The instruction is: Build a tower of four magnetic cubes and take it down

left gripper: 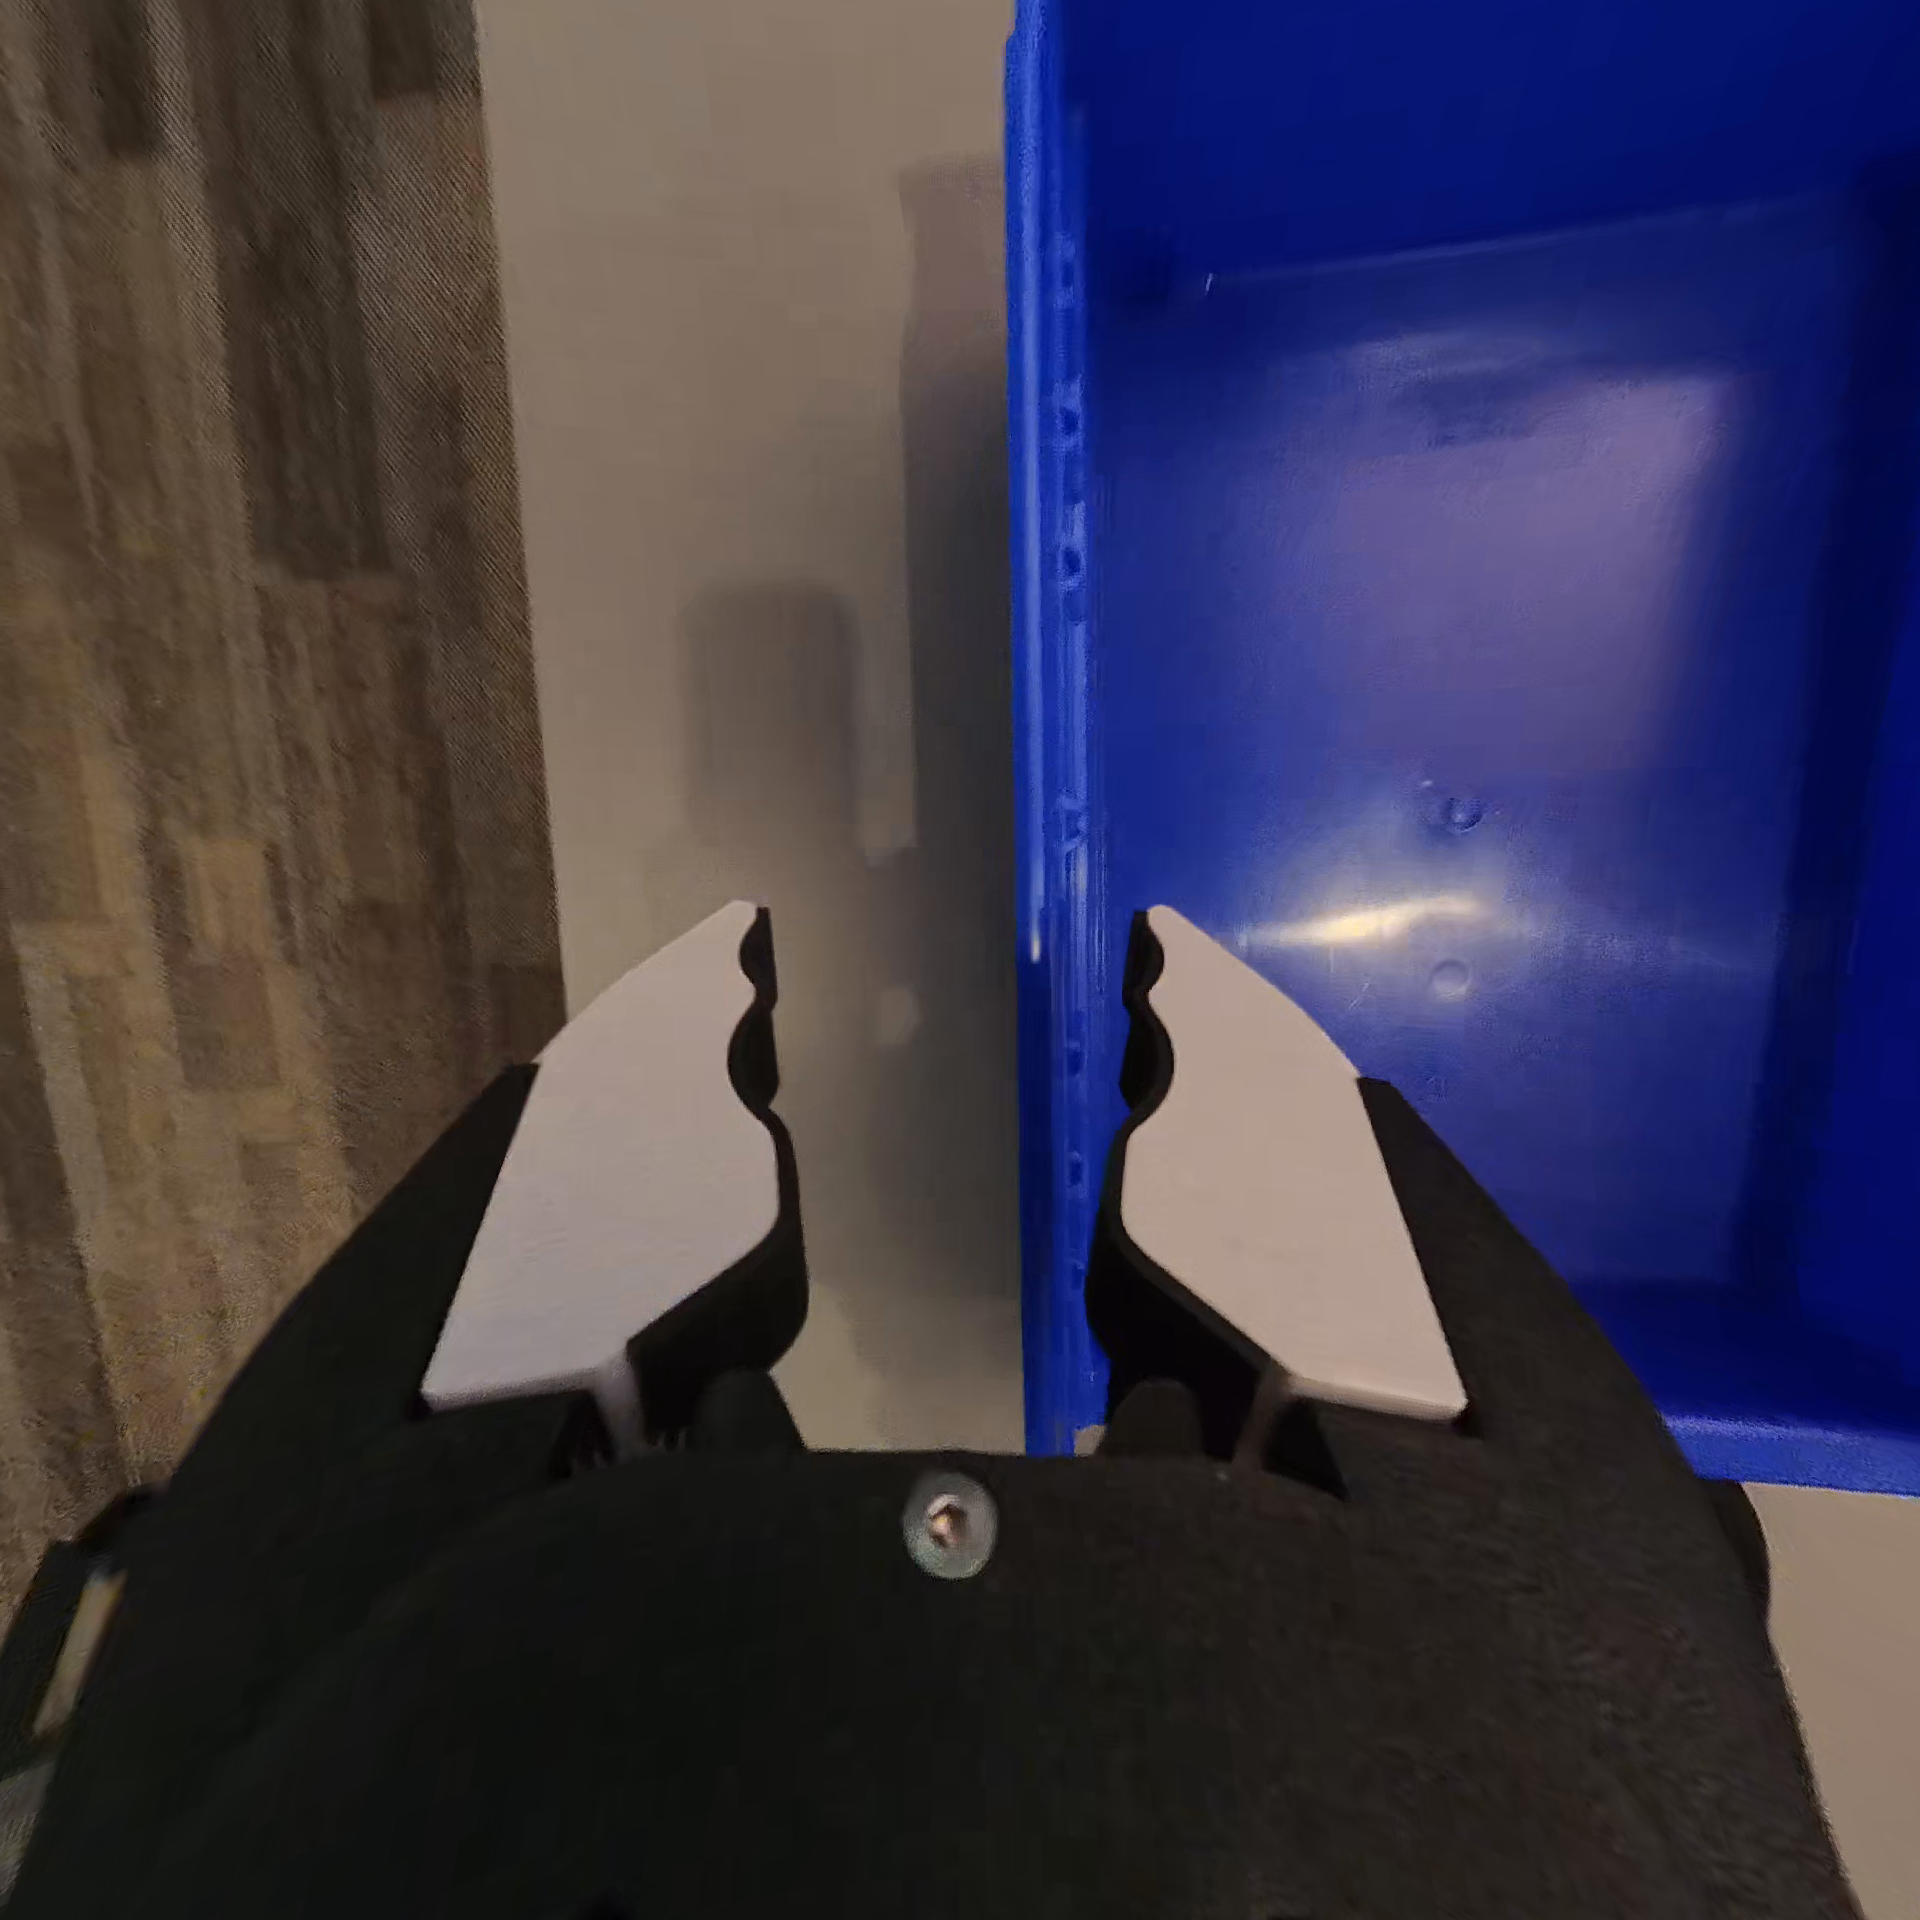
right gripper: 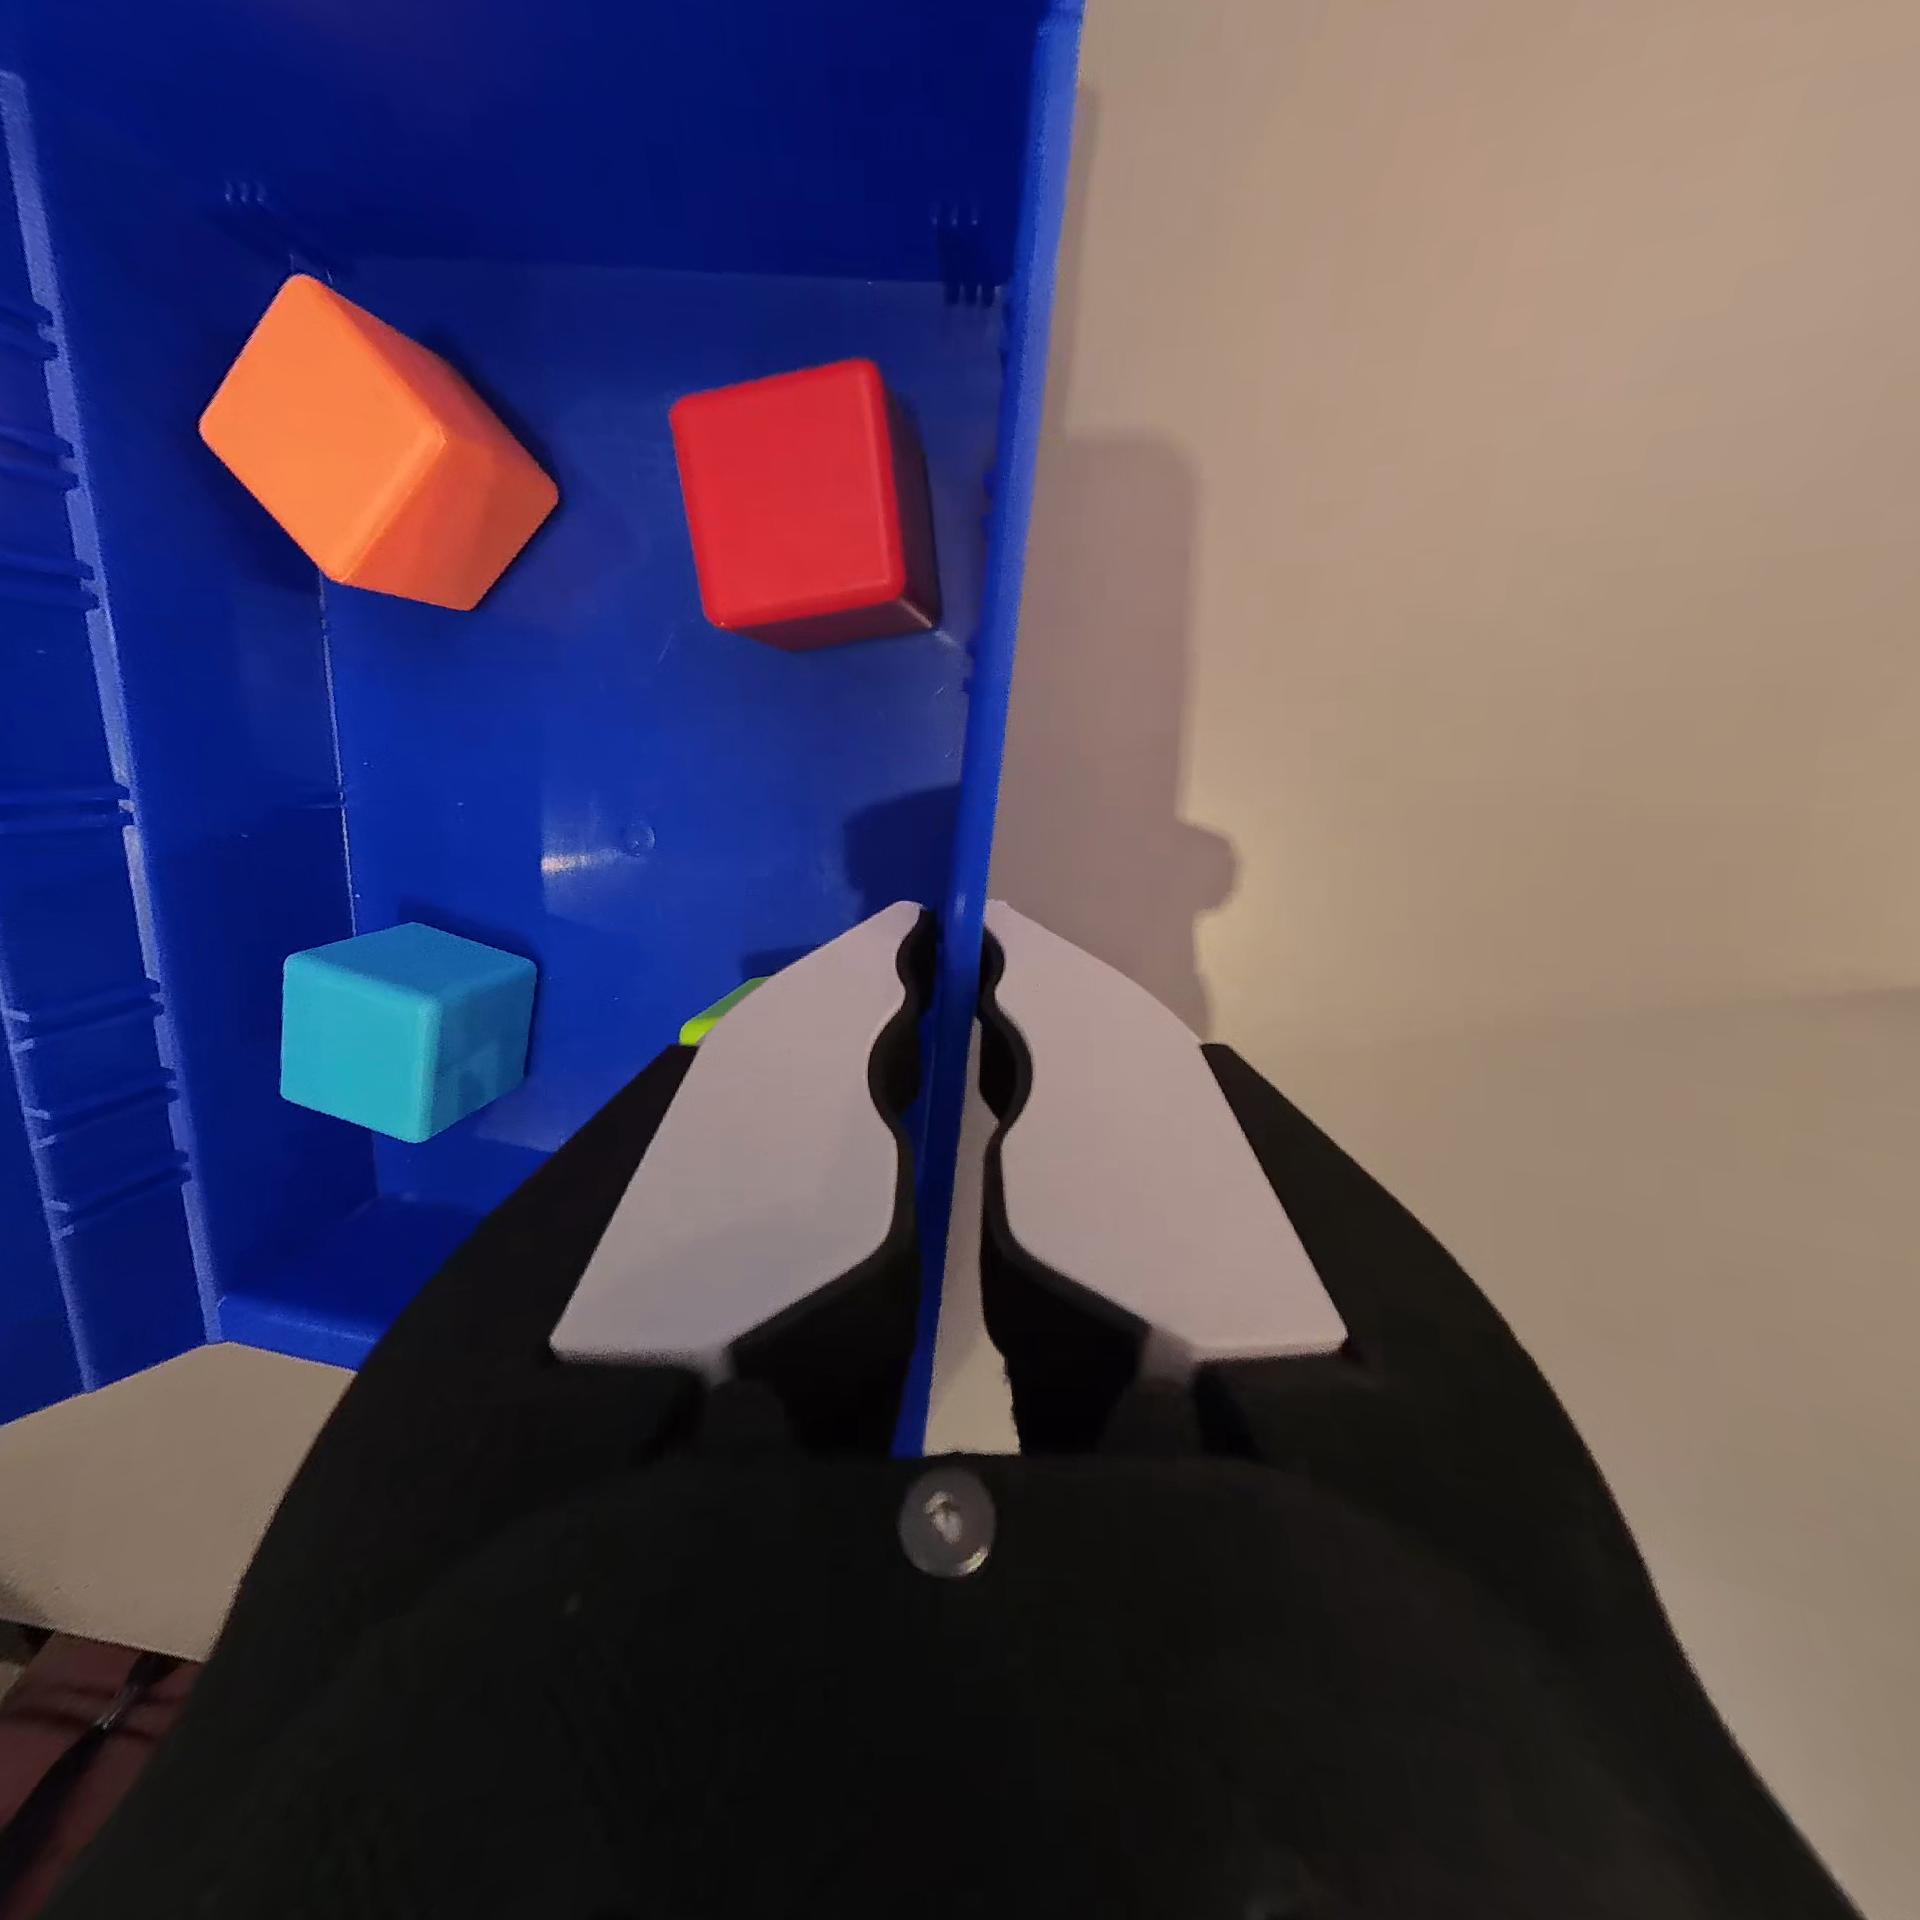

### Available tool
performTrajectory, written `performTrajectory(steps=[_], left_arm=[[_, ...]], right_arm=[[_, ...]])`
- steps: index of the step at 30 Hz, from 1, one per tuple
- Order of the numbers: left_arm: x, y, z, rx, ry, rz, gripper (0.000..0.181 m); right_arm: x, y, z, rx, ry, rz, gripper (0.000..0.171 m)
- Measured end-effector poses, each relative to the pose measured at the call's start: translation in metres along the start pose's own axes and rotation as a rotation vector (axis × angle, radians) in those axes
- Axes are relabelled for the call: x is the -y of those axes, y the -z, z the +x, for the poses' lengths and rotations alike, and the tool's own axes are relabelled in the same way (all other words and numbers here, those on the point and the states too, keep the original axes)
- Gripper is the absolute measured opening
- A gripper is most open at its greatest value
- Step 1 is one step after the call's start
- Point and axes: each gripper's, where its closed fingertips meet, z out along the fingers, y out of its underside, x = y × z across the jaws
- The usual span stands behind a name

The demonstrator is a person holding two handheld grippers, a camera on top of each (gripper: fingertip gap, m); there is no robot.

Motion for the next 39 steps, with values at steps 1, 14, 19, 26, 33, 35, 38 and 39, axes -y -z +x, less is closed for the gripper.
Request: performTrajectory(steps=[1,14,19,26,33,35,38,39], left_arm=[[-0.007,-0.007,-0.001,-0.010,0.008,-0.042,0.062],[-0.033,-0.027,0.060,-0.189,-0.098,-0.286,0.011],[-0.028,-0.018,0.119,-0.265,-0.214,-0.299,0.011],[-0.018,-0.012,0.182,-0.237,-0.338,-0.265,0.019],[-0.020,-0.009,0.202,-0.141,-0.423,-0.255,0.028],[-0.021,-0.008,0.207,-0.153,-0.426,-0.252,0.028],[-0.022,-0.006,0.216,-0.177,-0.426,-0.244,0.029],[-0.022,-0.006,0.219,-0.179,-0.428,-0.242,0.029]], right_arm=[[0.000,0.000,-0.001,0.003,0.003,-0.002,0.008],[-0.001,-0.010,-0.062,0.060,0.064,-0.085,0.007],[-0.008,-0.016,-0.106,0.091,0.141,-0.141,0.007],[-0.007,-0.024,-0.147,0.077,0.230,-0.145,0.008],[-0.004,-0.047,-0.149,0.017,0.275,-0.182,0.018],[-0.003,-0.050,-0.144,-0.034,0.284,-0.188,0.011],[-0.003,-0.052,-0.143,-0.044,0.276,-0.193,0.011],[-0.003,-0.052,-0.143,-0.043,0.275,-0.193,0.011]])
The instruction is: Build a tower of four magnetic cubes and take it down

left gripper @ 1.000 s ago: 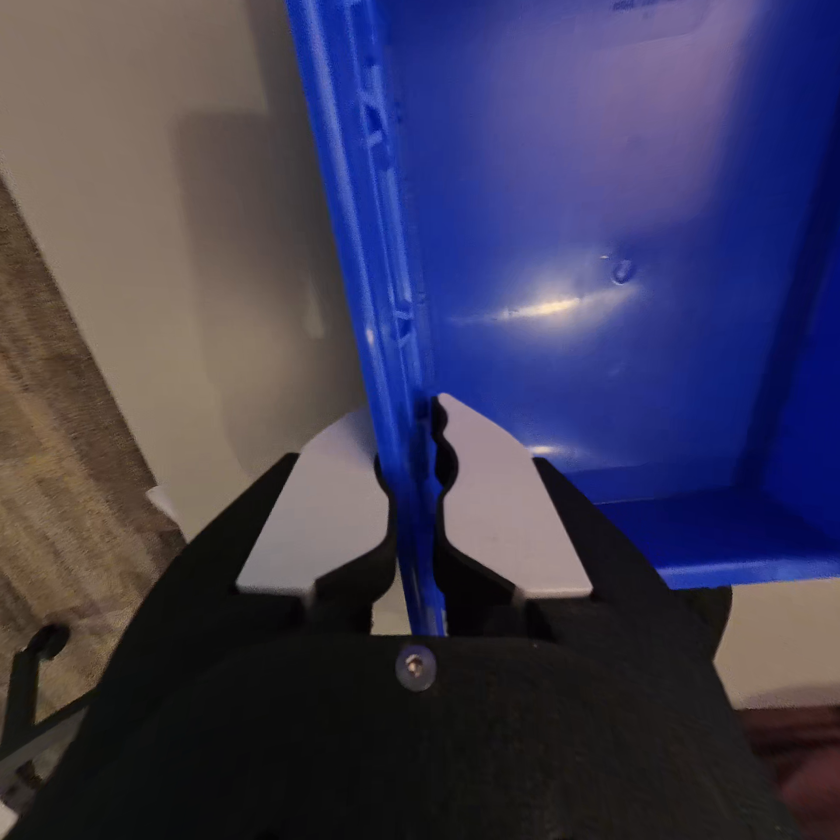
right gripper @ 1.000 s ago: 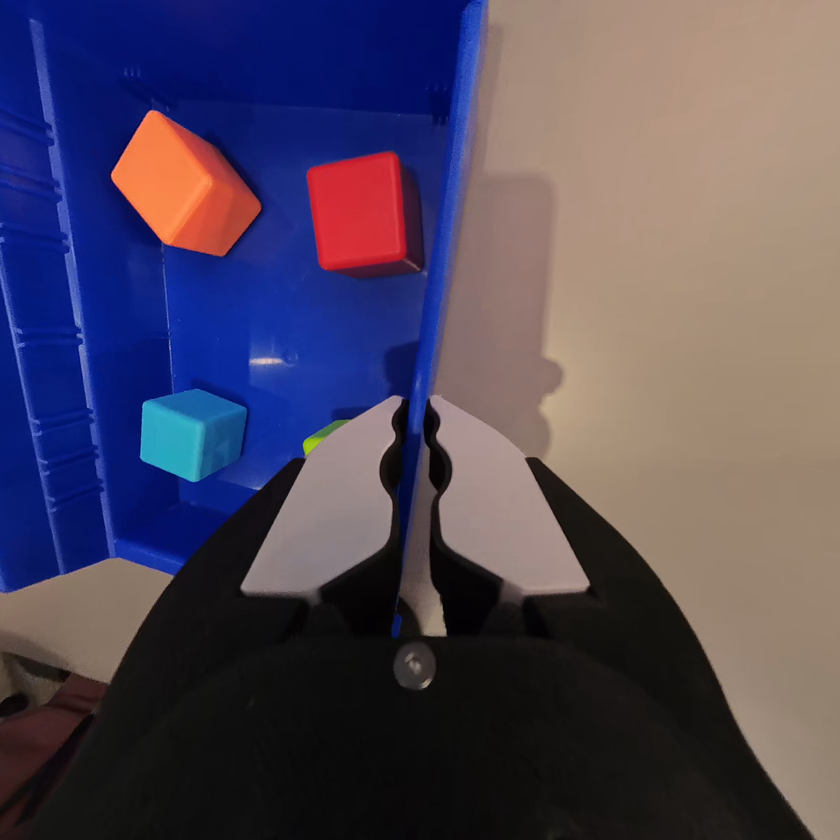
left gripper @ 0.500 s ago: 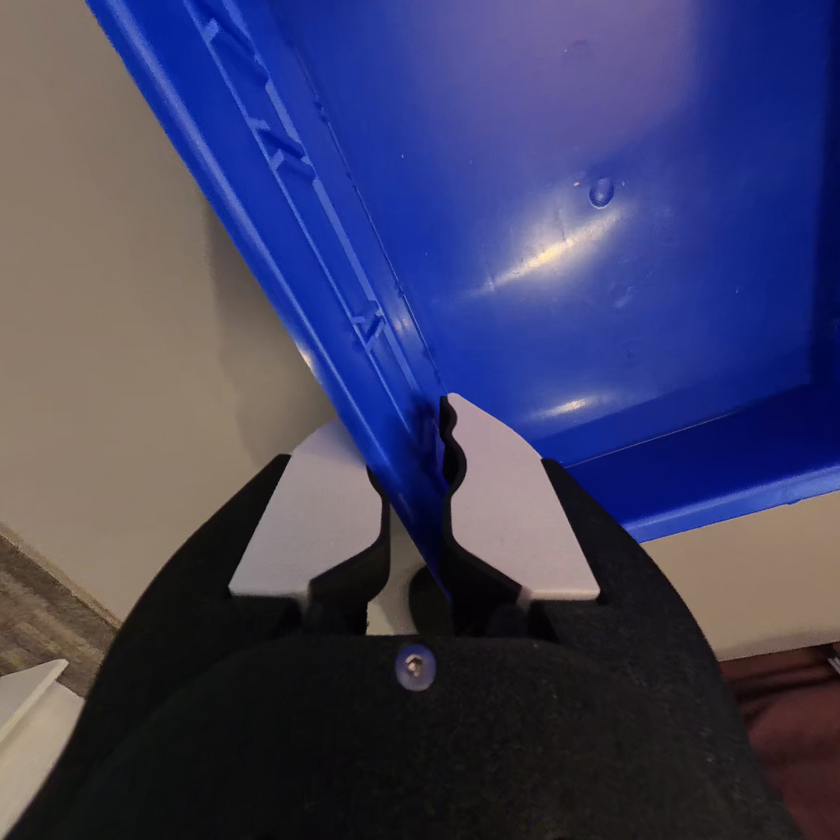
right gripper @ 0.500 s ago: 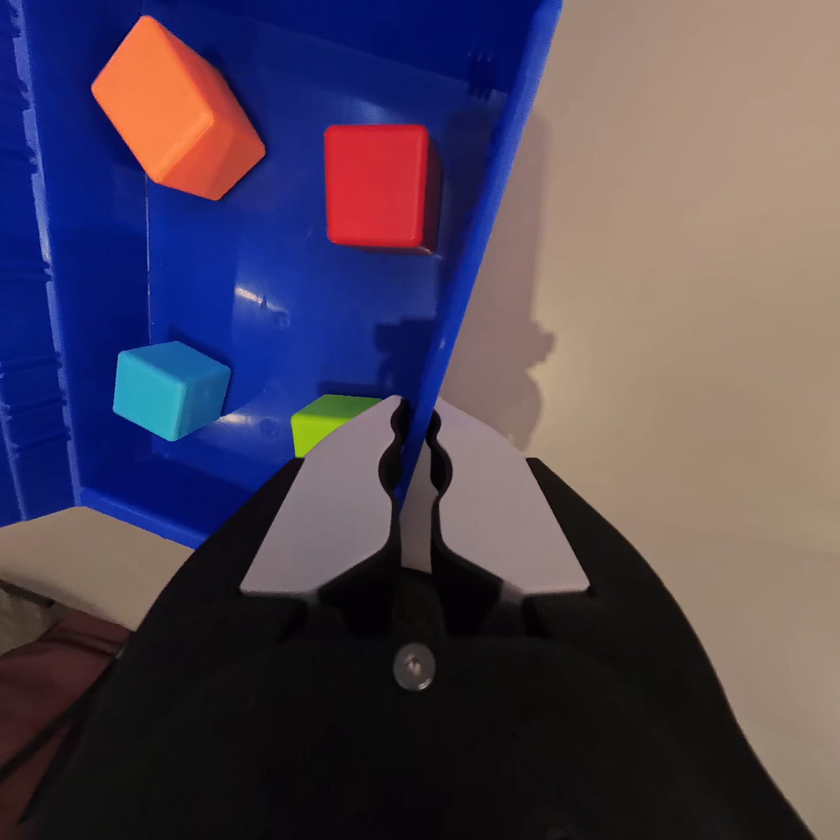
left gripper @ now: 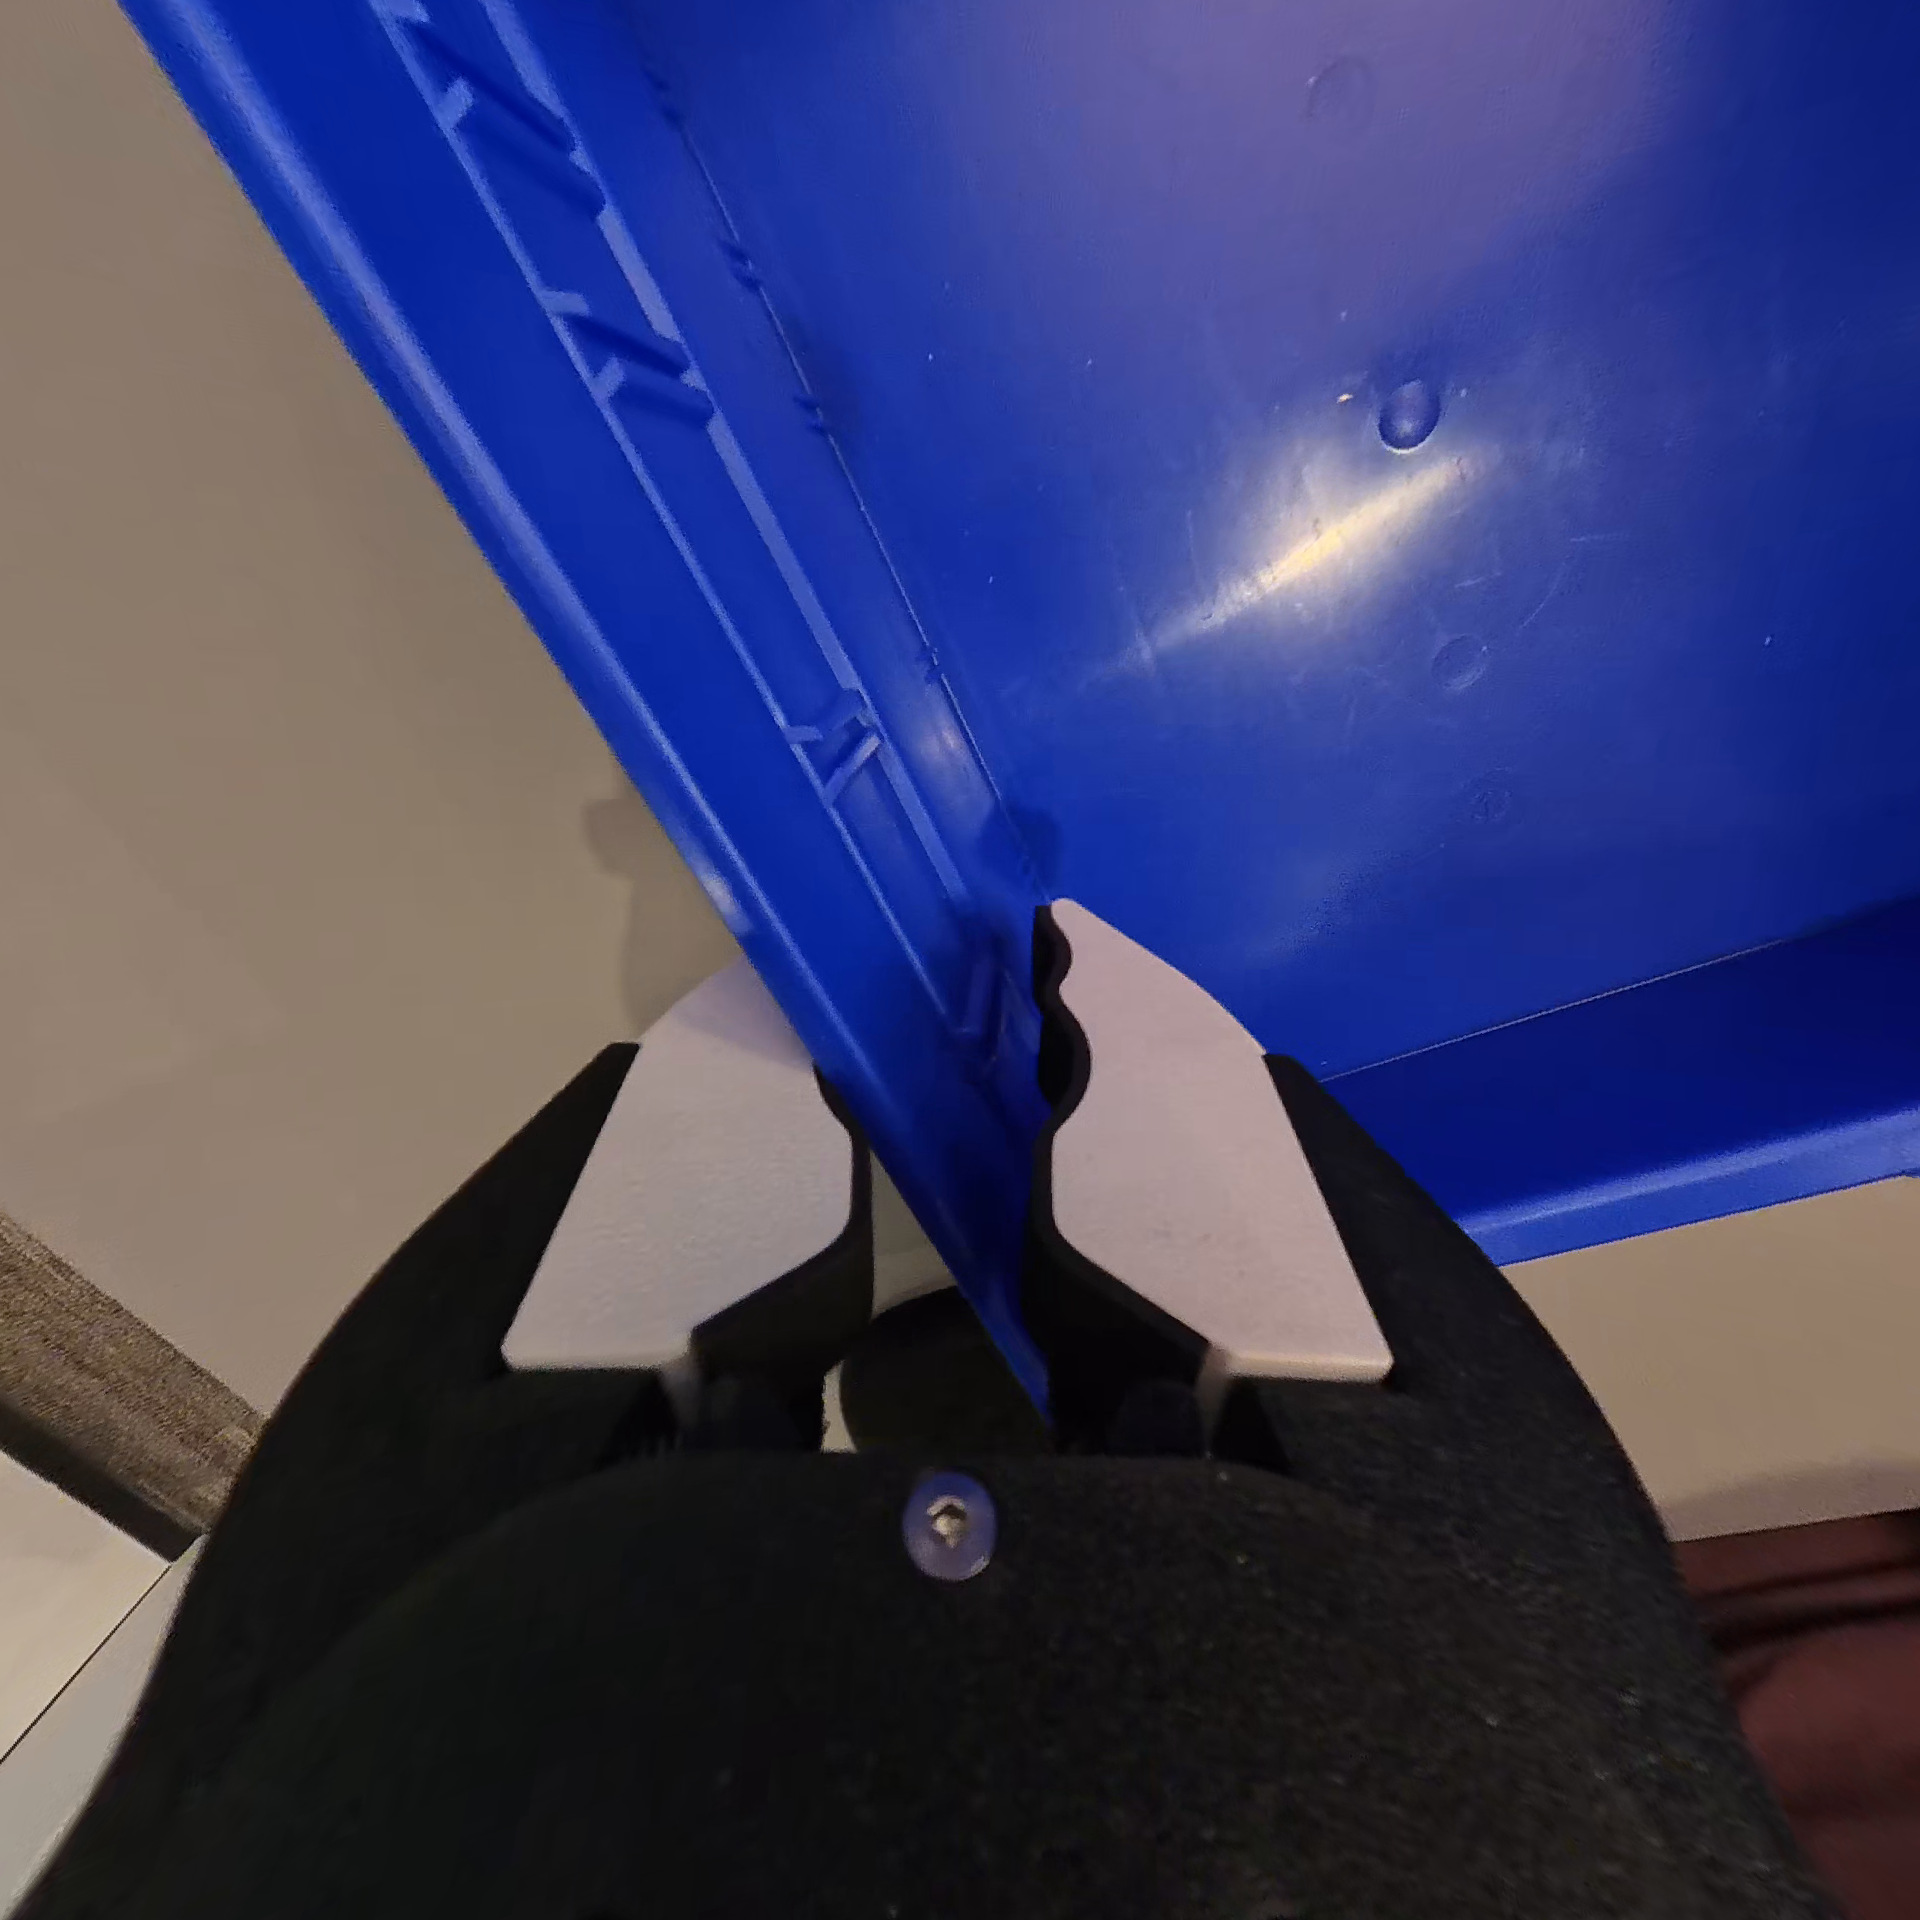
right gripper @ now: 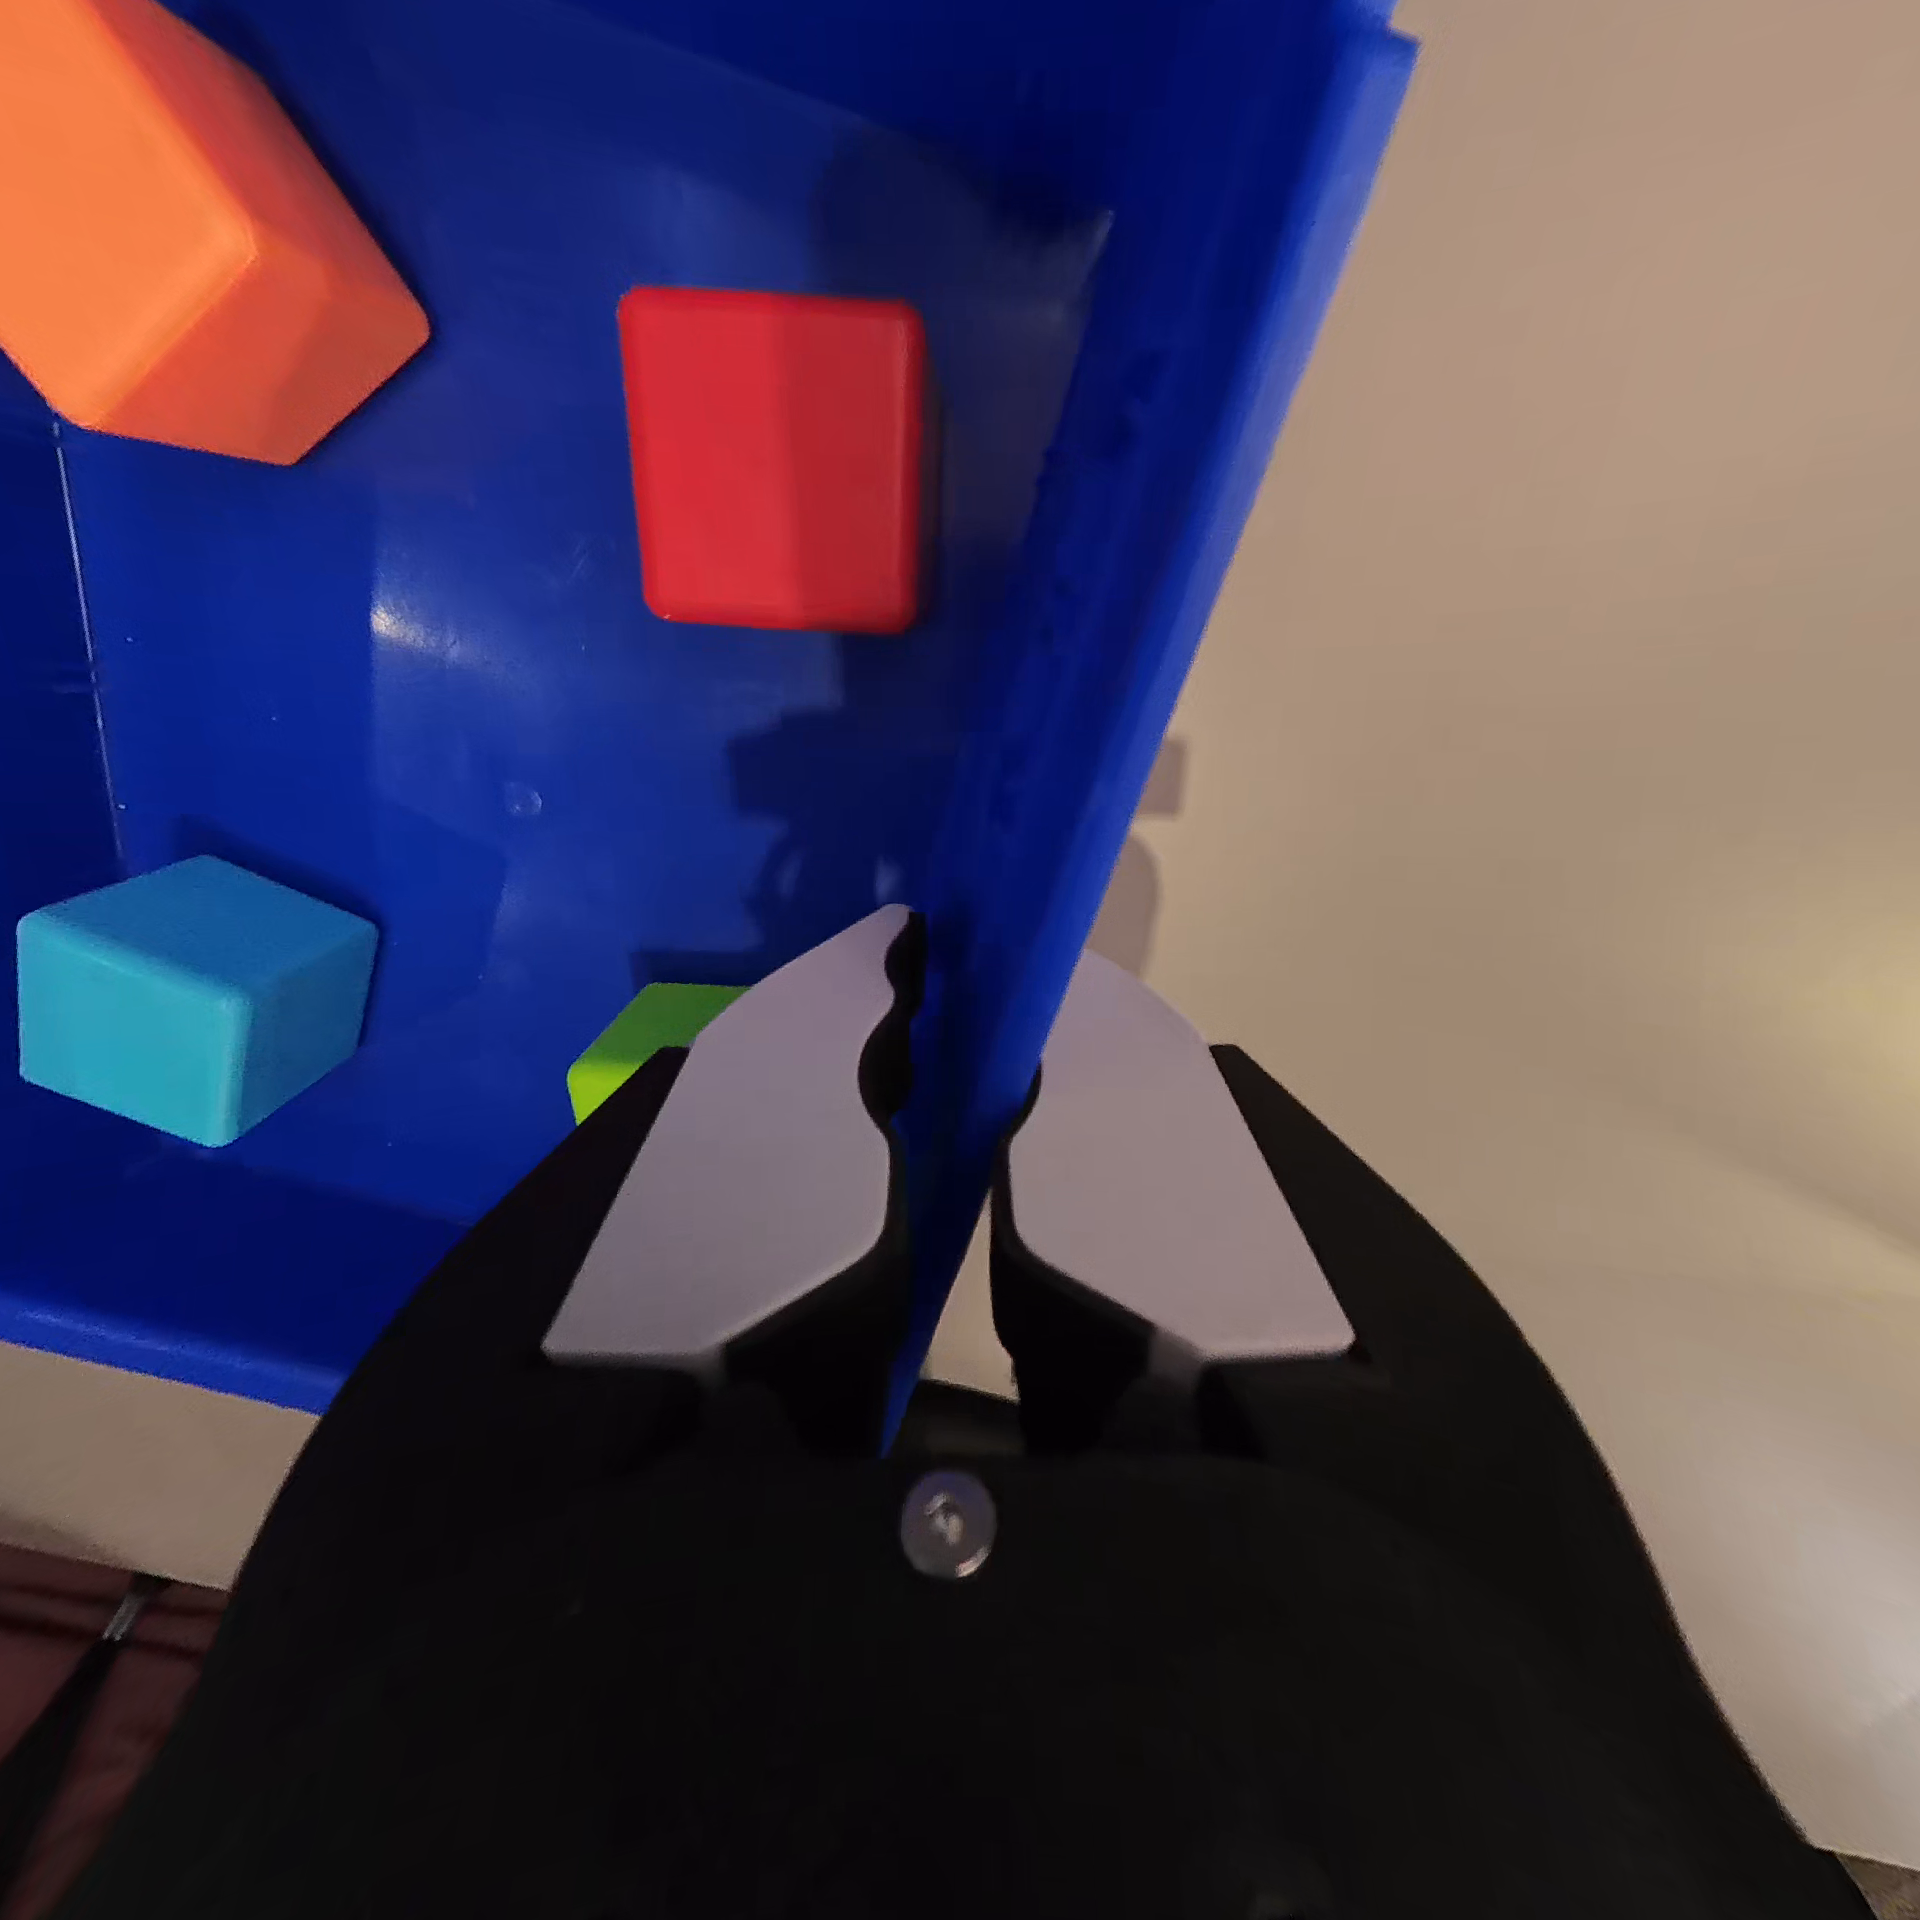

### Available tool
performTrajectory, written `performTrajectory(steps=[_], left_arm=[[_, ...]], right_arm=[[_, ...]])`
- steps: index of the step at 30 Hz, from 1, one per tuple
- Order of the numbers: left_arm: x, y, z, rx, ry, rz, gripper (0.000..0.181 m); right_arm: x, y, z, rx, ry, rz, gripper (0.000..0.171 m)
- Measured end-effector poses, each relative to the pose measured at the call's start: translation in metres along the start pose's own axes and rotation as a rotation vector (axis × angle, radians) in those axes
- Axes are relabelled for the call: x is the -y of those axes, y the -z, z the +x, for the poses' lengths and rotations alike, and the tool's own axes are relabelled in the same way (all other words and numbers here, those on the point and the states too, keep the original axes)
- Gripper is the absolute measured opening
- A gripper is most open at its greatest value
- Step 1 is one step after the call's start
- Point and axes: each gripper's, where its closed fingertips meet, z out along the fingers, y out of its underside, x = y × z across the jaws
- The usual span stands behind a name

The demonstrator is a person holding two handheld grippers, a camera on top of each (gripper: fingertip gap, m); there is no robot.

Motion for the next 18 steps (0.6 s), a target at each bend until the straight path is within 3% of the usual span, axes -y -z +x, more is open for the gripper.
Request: performTrajectory(steps=[8,12,18], left_arm=[[0.011,0.001,0.021,-0.062,-0.034,0.050,0.031],[0.007,0.004,0.029,-0.116,-0.098,0.044,0.044],[0.007,0.040,0.025,-0.192,-0.115,0.171,0.054]], right_arm=[[0.001,-0.003,0.002,-0.014,-0.014,0.002,0.014],[0.002,-0.004,0.000,0.019,-0.033,0.005,0.010],[0.002,-0.006,0.000,0.034,-0.036,0.015,0.011]])
